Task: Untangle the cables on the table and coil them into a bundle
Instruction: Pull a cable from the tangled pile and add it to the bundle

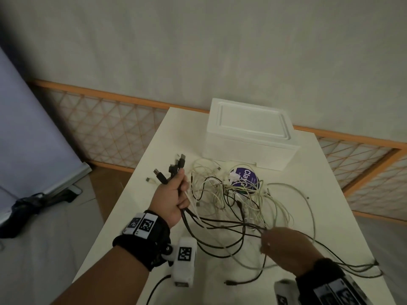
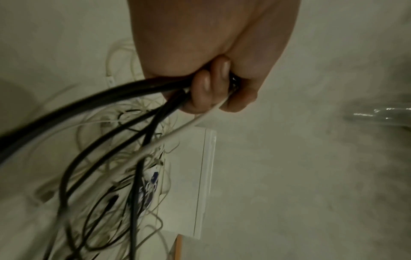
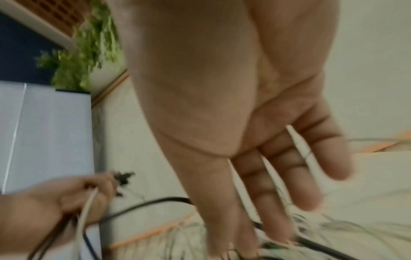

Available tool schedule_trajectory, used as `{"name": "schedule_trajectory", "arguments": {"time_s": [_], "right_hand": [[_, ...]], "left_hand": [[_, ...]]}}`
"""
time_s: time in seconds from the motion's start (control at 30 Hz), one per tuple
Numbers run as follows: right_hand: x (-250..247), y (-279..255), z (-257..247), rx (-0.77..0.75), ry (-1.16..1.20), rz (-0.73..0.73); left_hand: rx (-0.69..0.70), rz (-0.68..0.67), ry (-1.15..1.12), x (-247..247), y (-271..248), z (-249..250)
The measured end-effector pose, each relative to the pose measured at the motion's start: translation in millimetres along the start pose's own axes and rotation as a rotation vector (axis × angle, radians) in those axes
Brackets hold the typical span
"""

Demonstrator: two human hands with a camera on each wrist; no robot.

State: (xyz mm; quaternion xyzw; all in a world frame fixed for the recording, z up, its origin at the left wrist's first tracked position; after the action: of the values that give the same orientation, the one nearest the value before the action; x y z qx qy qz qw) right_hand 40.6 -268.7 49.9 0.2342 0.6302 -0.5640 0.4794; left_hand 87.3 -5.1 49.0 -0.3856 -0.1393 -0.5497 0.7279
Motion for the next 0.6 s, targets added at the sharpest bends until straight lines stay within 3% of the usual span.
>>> {"name": "schedule_trajectory", "arguments": {"time_s": [0.1, 0.13, 0.17, 0.3, 0.37, 0.47, 0.6], "right_hand": [[-36.7, 3.2, -24.4, -0.037, 0.259, 0.399], [-49.5, 3.0, -39.3, -0.082, 0.353, 0.467], [-57.7, 3.9, -54.9, -0.147, 0.445, 0.470], [-44.6, 24.0, -99.2, -0.336, 0.673, 0.224], [-32.8, 30.5, -98.6, -0.338, 0.561, 0.210], [-20.7, 28.6, -87.9, -0.370, 0.619, 0.221], [-18.2, 28.1, -81.3, -0.384, 0.478, 0.201]], "left_hand": [[-0.068, -0.030, -0.033, 6.6, -11.4, -19.6], [-0.092, -0.048, -0.036, 9.8, -15.9, -27.1], [-0.114, -0.068, -0.021, 12.7, -19.9, -34.7], [-0.117, -0.160, 0.073, 16.3, -28.4, -44.6], [-0.048, -0.185, 0.007, 13.6, -24.1, -31.8], [0.035, -0.174, 0.037, 7.5, -19.1, -13.6], [0.068, -0.148, 0.015, 6.0, -14.5, -7.5]]}}
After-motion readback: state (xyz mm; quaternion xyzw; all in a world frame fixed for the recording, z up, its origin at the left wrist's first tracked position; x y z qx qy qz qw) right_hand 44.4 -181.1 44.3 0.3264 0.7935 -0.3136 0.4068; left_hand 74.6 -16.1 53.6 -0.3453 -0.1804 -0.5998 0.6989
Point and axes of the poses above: each hand's wrist, its own y-axis towards the middle knuckle, its own x-axis out of the palm, z = x × y, the point moved 3 cm from there along y, towards the middle knuckle, and after that the axes turned 4 degrees about -y, right-handed, at the moved point
